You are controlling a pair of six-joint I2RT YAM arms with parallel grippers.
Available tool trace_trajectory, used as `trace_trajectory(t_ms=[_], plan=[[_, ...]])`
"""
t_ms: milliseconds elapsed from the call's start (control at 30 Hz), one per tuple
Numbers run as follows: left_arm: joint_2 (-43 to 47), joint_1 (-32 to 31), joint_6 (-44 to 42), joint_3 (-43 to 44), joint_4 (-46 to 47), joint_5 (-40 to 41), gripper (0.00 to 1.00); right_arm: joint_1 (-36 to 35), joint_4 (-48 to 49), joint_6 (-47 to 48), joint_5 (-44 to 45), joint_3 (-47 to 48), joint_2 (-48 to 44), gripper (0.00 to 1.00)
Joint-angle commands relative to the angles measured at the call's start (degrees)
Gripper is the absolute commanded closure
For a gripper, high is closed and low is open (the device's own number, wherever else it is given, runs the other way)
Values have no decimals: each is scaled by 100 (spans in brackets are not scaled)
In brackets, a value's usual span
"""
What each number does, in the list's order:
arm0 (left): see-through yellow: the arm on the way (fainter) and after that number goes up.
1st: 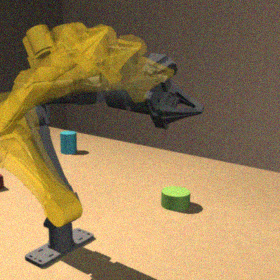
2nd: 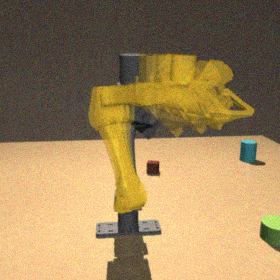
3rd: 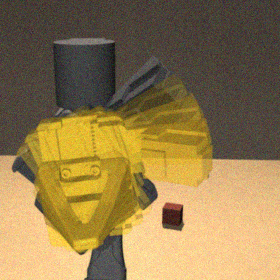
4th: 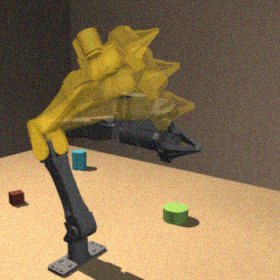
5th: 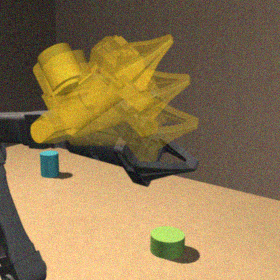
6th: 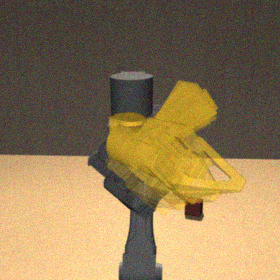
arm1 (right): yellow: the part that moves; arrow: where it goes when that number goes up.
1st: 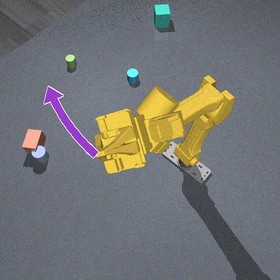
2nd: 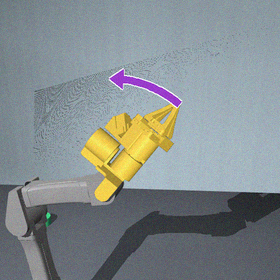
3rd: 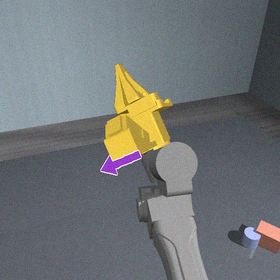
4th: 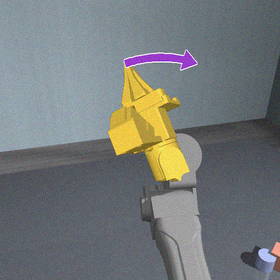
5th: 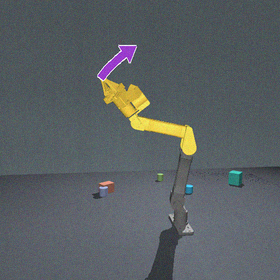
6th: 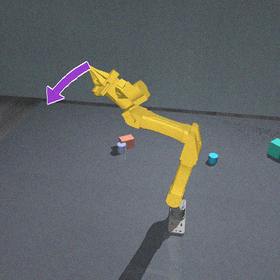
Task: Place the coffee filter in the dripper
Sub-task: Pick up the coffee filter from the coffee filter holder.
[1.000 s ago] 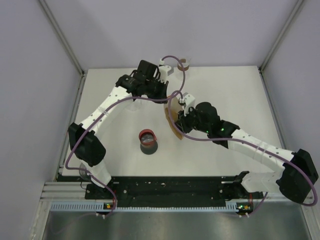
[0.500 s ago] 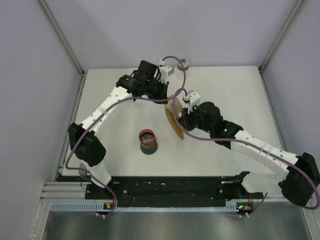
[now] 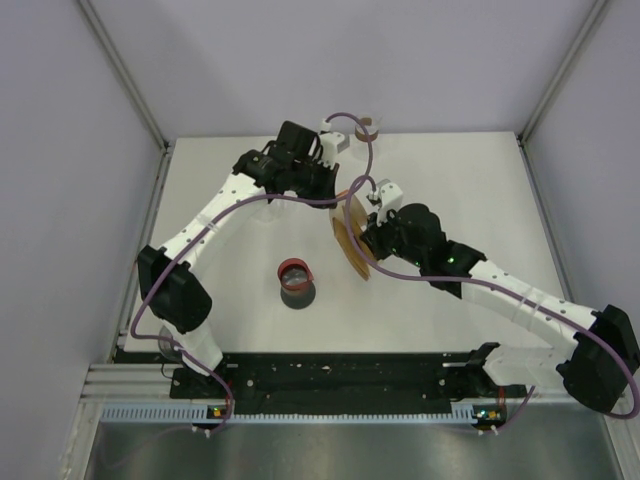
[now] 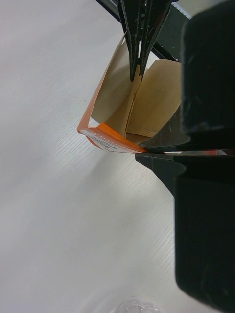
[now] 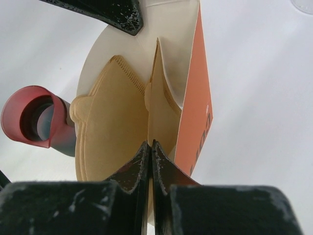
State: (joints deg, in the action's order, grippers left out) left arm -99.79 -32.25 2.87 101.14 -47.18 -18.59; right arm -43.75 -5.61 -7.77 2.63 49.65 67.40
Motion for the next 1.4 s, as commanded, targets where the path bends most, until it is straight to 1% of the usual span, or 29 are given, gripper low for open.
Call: trace_trajectory(t_ms=[0,133,200,233,267,333,567,700,867,1000,1200,1233,1367], plan=[[196,-36,-68,248,86,-119,100,15,174,-31,45,168,-165,100],[197,-36,-94,239,86,-57,100,33,200,3,-228,185,-253,100],[188,-36,-112,230,86,13,100,24,253,47,-588,177,-306,100],[170,-36,-112,230,95,39,100,33,253,48,-641,177,-323,97],[179,-53,-112,230,95,48,100,33,253,39,-650,177,-324,90],[161,-45,-112,230,86,40,100,59,270,39,-650,124,-306,81],[214,-45,-103,230,95,-22,100,174,332,-76,-659,62,-148,73],[214,-45,-112,222,95,-22,100,182,341,-76,-597,98,-165,73],[214,-53,-129,230,95,-22,100,182,428,-111,-799,150,-279,70],[223,-53,-129,230,95,-31,100,182,508,-128,-747,168,-184,70],[241,-62,-129,222,95,-22,100,182,508,-172,-747,352,98,78],[258,-62,-138,213,95,-13,100,182,656,-172,-729,370,107,79],[258,-71,-138,195,95,-22,100,191,675,-172,-729,397,72,79]])
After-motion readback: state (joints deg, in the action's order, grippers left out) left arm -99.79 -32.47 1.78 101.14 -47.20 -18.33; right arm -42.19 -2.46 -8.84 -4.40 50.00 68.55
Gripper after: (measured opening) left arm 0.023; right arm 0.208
